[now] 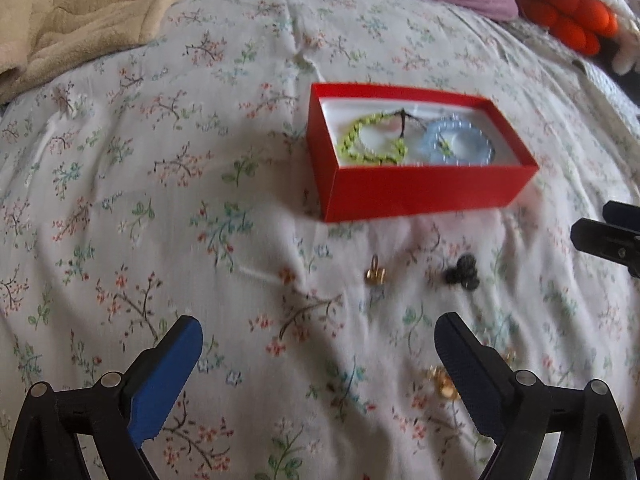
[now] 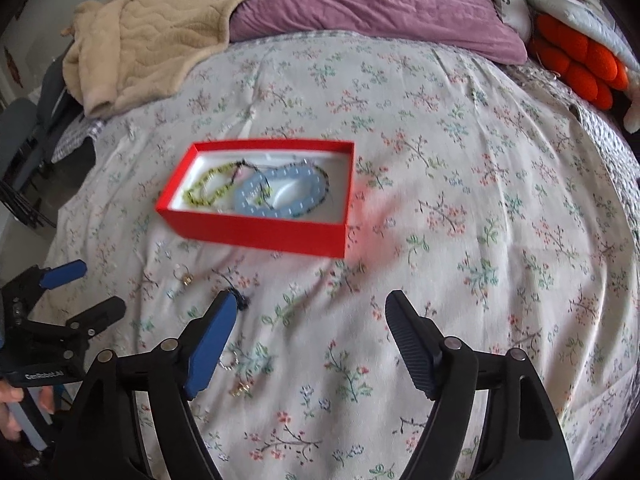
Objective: Organize jewelry
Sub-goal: 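Move both open tools back toward the gold rings and black hair clip, then grasp the large gold ring with red stones with the left tool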
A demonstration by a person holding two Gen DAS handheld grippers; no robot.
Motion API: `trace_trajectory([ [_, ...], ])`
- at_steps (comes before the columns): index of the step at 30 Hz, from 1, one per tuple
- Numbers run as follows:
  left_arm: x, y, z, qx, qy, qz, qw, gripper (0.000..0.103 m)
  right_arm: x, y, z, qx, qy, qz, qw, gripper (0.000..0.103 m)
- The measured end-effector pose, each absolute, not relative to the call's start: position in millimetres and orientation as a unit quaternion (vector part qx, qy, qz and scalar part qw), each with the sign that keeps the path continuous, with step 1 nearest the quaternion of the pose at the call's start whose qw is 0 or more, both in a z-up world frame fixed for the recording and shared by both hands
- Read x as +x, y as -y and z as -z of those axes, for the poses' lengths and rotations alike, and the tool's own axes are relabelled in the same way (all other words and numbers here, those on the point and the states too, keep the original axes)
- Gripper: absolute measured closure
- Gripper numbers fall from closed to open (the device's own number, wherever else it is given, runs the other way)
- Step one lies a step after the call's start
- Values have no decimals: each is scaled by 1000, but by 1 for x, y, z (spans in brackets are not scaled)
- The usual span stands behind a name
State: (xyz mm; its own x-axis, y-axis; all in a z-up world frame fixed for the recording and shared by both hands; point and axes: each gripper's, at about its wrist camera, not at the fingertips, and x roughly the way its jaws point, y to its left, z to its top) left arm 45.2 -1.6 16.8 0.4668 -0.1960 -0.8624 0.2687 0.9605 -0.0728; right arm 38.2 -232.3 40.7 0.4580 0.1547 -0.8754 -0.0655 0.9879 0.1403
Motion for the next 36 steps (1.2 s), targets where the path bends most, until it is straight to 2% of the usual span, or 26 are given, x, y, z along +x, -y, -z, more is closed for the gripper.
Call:
trace_trajectory([
  [14,9,8,12,74,-508,176,840,7,11,241,-4,14,-551,-49,833,23],
  [26,-14,28,21,66,-478,258,837,7,-20,245,24,-31,-557,-76,827,23],
  [28,-16,33,20,68,-474,264,837,9,-23,243,26,-38,-557,-82,825,23],
  [30,-17,38,21,69,-470,271,837,16,-25,241,29,-47,-559,-85,824,23],
  [36,-16,53,27,80,-467,281,835,27,-27,238,28,-57,-558,-89,823,23],
])
